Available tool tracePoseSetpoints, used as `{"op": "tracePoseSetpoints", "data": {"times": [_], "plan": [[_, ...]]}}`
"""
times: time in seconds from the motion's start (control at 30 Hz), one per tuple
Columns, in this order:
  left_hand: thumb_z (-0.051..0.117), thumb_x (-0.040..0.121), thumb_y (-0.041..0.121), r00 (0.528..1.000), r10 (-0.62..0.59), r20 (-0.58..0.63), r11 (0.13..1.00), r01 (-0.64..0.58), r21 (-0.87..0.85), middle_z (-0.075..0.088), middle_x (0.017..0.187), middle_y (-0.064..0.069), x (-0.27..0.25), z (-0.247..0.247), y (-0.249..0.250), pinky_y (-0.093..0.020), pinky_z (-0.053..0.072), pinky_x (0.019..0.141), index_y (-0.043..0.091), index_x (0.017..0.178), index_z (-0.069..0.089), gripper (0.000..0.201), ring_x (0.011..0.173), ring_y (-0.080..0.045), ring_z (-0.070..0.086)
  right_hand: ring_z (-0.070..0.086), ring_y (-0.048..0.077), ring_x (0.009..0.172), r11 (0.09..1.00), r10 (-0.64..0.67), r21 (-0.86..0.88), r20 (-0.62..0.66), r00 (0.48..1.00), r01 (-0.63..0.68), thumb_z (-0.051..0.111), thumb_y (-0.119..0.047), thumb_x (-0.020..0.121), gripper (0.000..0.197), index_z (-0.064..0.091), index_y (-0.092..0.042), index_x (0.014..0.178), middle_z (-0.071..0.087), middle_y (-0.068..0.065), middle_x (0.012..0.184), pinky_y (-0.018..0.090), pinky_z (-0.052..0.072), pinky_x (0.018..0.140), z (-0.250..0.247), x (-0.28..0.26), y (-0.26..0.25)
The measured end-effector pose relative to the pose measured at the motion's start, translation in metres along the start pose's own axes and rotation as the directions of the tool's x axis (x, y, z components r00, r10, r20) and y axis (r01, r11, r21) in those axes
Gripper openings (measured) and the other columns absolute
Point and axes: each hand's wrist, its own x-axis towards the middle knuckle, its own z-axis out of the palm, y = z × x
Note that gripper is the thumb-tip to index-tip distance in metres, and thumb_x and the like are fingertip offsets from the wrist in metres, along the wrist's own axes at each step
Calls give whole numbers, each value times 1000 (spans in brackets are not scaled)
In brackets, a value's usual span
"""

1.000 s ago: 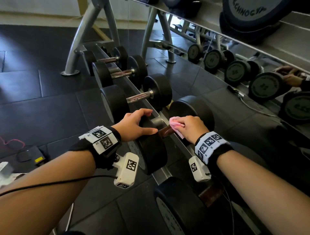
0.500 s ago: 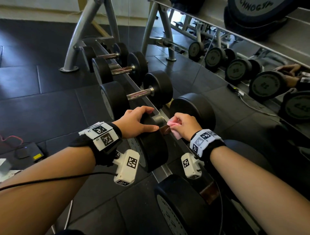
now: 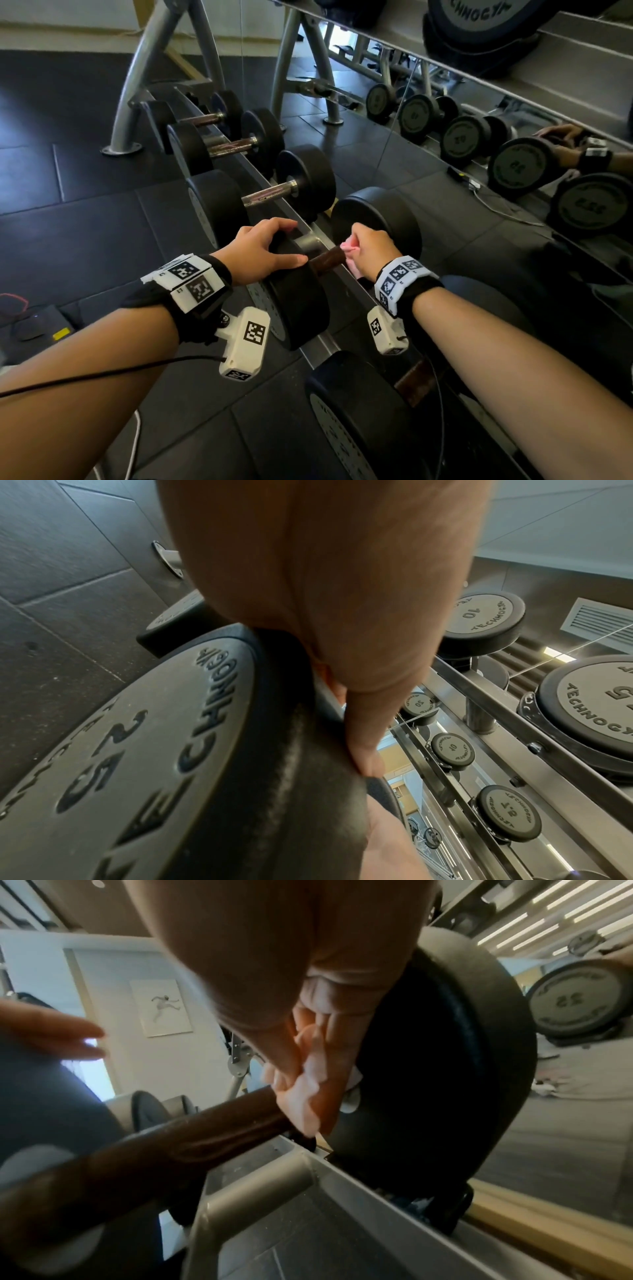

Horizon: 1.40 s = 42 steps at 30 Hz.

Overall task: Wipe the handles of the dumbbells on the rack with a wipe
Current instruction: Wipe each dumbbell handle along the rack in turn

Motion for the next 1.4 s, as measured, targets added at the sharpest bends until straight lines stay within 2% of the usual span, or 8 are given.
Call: {"op": "tracePoseSetpoints", "data": {"times": [0.3,0.47,0.57,0.73,1.0,1.07,1.2,1.4], "plan": [[71,86,40,1000,15,-17,1000,-15,-8,42,131,9,1,2,-2,-50,30,116,38,145,38,68,139,-23,26,64,16,82,978,-121,194,213,970,79,63,-20,94,17,53,-17,80,64,1,89,21,52,70,19,-18,-20],[71,86,42,1000,9,-4,1000,-9,6,41,138,7,1,1,-1,-50,30,116,39,145,37,68,139,-22,25,62,21,81,998,22,51,-12,1000,-21,56,-21,96,15,51,-14,84,62,6,87,33,50,74,-4,-1,-14],[70,86,42,1000,10,-4,1000,-10,9,41,140,5,1,1,-1,-50,30,116,38,146,37,69,139,-22,25,62,25,88,998,-32,-51,51,998,34,55,-22,98,13,54,-12,90,62,8,92,37,53,78,3,-1,-18],[72,85,39,999,32,-14,999,-32,-11,41,128,11,2,2,-2,-49,33,115,35,145,39,68,137,-22,30,57,4,80,972,-206,147,172,963,182,65,-24,93,18,56,-18,78,60,-8,82,19,40,64,17,-9,-30],[72,84,42,999,39,-15,999,-39,-10,42,132,11,5,2,-7,-50,32,115,38,144,39,69,137,-20,29,58,19,77,981,-68,-176,86,994,83,61,-11,91,10,52,-11,95,56,0,83,26,46,69,-3,0,-12],[72,85,41,999,45,-15,999,-45,-16,42,131,10,5,2,-8,-50,34,114,38,144,39,68,136,-21,32,54,13,72,979,-151,-115,128,980,166,59,-16,94,9,54,-10,99,51,-3,79,16,43,65,8,-6,-22],[73,84,39,998,63,-14,998,-63,-28,46,135,5,6,3,-8,-49,37,112,36,143,41,68,134,-24,38,57,-1,74,976,-204,115,215,955,183,65,-22,92,10,61,-14,87,59,-9,81,18,43,63,11,-9,-35],[72,84,41,998,65,-1,998,-65,-21,44,134,9,8,2,-12,-50,36,113,41,142,38,67,134,-24,37,62,11,73,1000,-30,2,62,998,30,65,-22,91,10,61,-17,84,60,-8,74,14,41,56,-6,11,-23]]}}
